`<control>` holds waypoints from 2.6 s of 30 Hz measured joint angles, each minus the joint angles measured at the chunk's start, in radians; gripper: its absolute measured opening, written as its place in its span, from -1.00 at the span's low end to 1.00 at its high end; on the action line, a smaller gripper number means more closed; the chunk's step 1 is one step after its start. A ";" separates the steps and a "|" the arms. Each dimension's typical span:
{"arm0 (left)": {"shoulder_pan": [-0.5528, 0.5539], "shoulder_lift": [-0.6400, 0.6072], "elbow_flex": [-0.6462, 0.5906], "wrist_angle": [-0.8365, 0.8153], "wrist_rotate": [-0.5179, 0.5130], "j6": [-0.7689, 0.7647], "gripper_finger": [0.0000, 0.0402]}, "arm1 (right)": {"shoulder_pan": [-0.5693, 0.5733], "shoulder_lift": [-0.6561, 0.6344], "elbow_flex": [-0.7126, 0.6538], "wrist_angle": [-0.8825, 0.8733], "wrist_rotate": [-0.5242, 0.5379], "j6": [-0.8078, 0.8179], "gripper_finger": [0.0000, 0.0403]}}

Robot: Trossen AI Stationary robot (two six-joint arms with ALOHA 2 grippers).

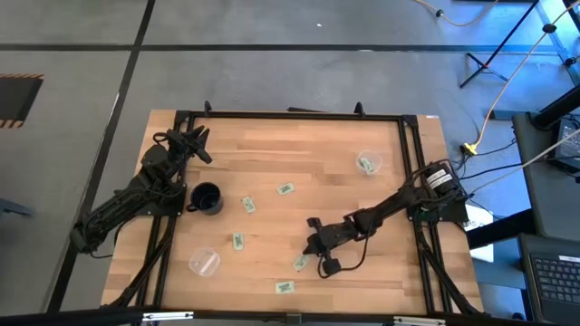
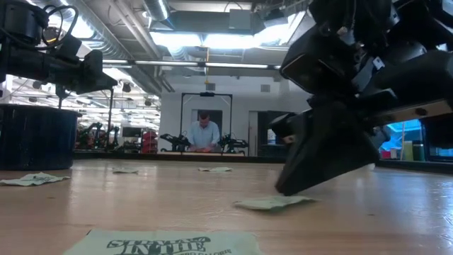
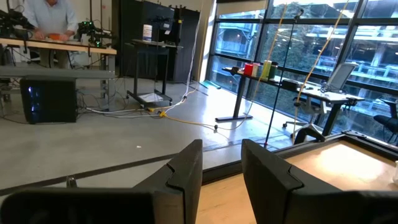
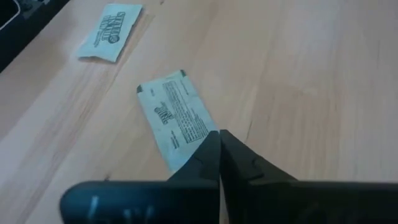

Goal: Pick and place items into bin
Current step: Put the light green stevia packet into the top transparent bin, then put the light green stevia packet into the bottom transparent bin

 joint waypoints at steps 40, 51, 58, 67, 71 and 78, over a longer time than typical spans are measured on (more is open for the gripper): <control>0.000 0.000 0.000 0.000 0.000 0.000 -0.47 | -0.454 -1.032 -0.081 -1.239 0.741 0.374 -1.00; 0.000 0.000 0.000 0.000 0.000 0.000 -0.47 | -0.591 -1.031 -0.291 -1.083 0.652 0.365 -1.00; 0.000 0.000 0.000 0.000 0.001 0.000 -0.47 | -0.618 -1.031 -0.356 -1.027 0.651 0.361 -1.00; 0.000 0.000 0.000 0.000 0.000 -0.003 -0.47 | -0.619 -1.031 -0.363 -0.976 0.651 0.345 -0.92; 0.000 0.000 0.000 0.000 0.001 -0.003 -0.47 | -0.619 -1.031 -0.363 -0.958 0.649 0.335 -0.85; 0.000 0.000 0.000 0.000 0.001 -0.002 -0.47 | -0.619 -1.031 -0.361 -0.960 0.650 0.333 -0.51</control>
